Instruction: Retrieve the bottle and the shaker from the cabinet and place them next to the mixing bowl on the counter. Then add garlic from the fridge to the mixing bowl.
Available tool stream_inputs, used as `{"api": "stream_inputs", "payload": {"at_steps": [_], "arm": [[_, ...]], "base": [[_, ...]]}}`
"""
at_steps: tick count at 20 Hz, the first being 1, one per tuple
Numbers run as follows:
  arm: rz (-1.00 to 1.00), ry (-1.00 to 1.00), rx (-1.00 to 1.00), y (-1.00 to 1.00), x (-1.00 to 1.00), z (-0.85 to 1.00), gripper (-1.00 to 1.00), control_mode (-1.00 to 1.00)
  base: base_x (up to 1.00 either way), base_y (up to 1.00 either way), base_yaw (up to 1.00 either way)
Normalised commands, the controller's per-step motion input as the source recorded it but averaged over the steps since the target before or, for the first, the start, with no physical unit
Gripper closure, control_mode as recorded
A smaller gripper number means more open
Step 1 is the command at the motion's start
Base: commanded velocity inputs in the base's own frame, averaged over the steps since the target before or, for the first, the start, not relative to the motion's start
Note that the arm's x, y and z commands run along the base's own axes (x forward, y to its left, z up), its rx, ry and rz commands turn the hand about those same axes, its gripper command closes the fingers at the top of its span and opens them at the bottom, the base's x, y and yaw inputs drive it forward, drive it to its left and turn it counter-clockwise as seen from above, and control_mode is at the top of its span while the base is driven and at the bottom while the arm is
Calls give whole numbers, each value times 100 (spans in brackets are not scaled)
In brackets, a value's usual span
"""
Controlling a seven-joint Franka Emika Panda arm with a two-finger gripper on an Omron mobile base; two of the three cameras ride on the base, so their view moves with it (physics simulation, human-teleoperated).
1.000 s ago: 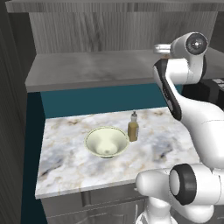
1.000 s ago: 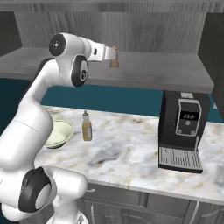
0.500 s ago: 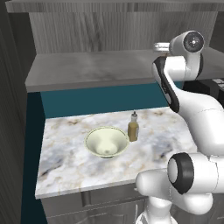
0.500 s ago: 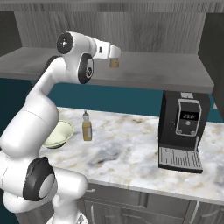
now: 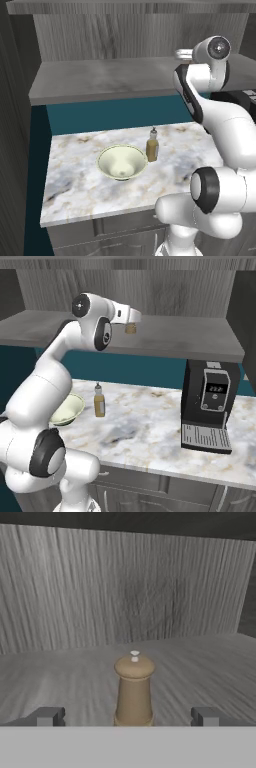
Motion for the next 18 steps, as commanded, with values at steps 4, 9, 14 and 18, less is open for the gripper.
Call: {"api": "stream_inputs", "payload": {"at_steps": [4,9,14,18], "arm": [[0,2,0,-6,18,-3,-100,-100],[0,1,0,-2,20,-12,-100,-100],[0,1,0,0,24,-11,-100,-100],[0,2,0,-1,28,-2,-100,-100]], "base": [[0,0,0],[0,0,0],[0,0,0],[0,0,0]]}}
